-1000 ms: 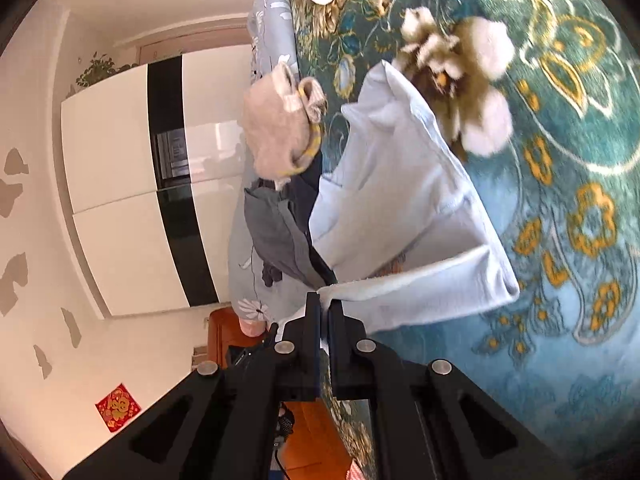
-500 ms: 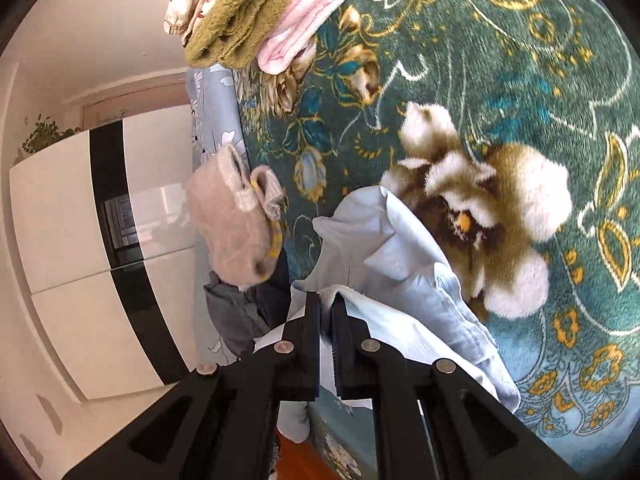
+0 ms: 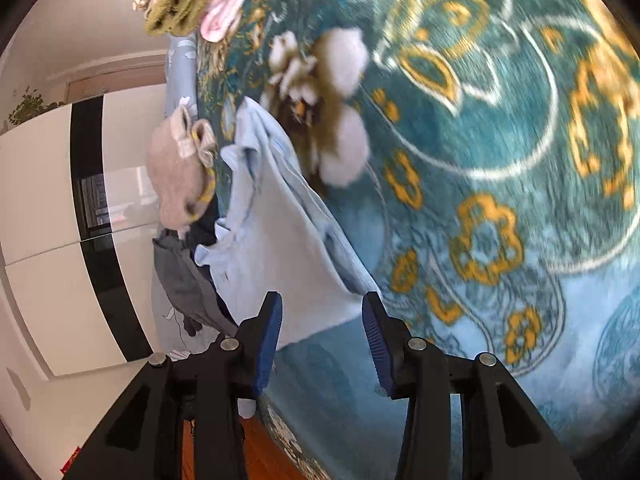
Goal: Fold clothes
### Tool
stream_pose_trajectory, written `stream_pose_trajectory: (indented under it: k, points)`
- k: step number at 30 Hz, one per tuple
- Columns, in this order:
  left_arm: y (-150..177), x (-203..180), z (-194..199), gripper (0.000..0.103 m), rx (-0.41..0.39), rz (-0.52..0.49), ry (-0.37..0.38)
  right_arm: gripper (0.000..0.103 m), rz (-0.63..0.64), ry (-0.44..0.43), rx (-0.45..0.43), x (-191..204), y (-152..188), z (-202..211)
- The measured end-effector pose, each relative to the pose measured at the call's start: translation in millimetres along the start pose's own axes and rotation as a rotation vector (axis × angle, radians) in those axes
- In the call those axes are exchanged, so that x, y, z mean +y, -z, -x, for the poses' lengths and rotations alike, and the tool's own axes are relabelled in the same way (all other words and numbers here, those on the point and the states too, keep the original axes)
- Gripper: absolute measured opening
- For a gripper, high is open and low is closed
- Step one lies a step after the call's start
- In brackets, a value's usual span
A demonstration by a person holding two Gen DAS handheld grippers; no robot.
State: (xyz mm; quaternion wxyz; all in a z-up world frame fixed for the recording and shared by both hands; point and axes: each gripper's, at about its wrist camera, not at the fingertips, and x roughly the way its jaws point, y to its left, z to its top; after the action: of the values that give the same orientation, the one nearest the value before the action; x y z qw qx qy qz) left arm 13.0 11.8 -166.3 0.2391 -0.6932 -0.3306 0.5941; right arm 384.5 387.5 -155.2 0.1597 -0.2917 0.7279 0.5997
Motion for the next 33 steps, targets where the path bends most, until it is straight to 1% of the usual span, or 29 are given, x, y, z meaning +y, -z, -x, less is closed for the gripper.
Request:
stream_pose_trajectory:
  k: [3,6,8,11,12,13,14,15,16,17,19,22,25,27,29,31,33]
  points:
    - [3.5,5.2,-10.1,0.045,0.011,0.026,0.077,0.044,-0.008,0.023,0.008,-8.1,3.1,-13.4]
    - [3.6,0.6,-27.7,0.046,0.02,-0.004,0.028,0.044,-0.027,-0.013,-0.035,-11.2,-2.3,-18.2]
    - [5.0,1.0,-32.4,0.046,0.001,-0.002,0.043,0.044,-0.043,-0.042,-0.069,-12.6,-5.6,-19.6]
    - [7.4,3.0,-32.2,0.042,-0.045,0.019,0.067,0.044,-0.061,-0.064,-0.106,-12.4,-6.0,-20.2]
    - [8.7,4.0,-32.1,0.039,-0.06,0.026,0.069,0.043,-0.061,-0.063,-0.11,-11.8,-6.3,-20.0]
    - [9.5,4.6,-31.4,0.031,-0.068,0.028,0.052,0.038,-0.062,-0.06,-0.111,-11.1,-7.1,-19.8]
    - [10.2,4.0,-30.6,0.025,-0.075,0.024,0.031,0.033,-0.062,-0.057,-0.112,-10.4,-7.9,-19.6]
    - [10.7,3.0,-29.2,0.022,-0.081,0.024,0.017,0.022,-0.062,-0.054,-0.113,-9.8,-8.7,-19.4]
    - [10.9,0.0,-26.3,0.014,-0.092,0.018,0.003,0.015,-0.068,-0.049,-0.113,-9.4,-9.8,-19.1]
    - [11.1,-3.1,-23.3,0.006,-0.102,0.012,-0.011,0.013,-0.075,-0.047,-0.111,-8.8,-11.2,-18.8]
    - [12.5,-11.4,-15.2,0.003,-0.12,-0.011,-0.025,0.008,-0.056,-0.039,-0.107,-0.9,-11.9,-17.7]
    - [18.0,-27.7,0.8,0.002,-0.138,-0.071,-0.019,0.007,-0.005,-0.06,-0.102,14.8,-9.5,-11.4]
    - [29.4,-46.2,16.1,0.001,-0.123,-0.16,-0.021,0.004,0.053,-0.111,-0.086,29.1,-4.2,1.1]
    - [37.4,-49.1,31.1,0.001,-0.105,-0.19,-0.005,0.004,0.08,-0.121,-0.08,33.2,1.2,13.5]
    - [48.1,-49.2,40.8,0.001,-0.077,-0.207,-0.006,0.004,0.09,-0.125,-0.078,30.4,7.3,27.7]
    - [61.2,-40.7,47.0,0.0,-0.034,-0.206,-0.027,0.0,0.082,-0.132,-0.087,19.9,13.2,44.7]
    - [75.9,-25.6,47.6,0.0,0.016,-0.205,-0.085,0.0,0.054,-0.128,-0.107,3.0,18.2,63.4]
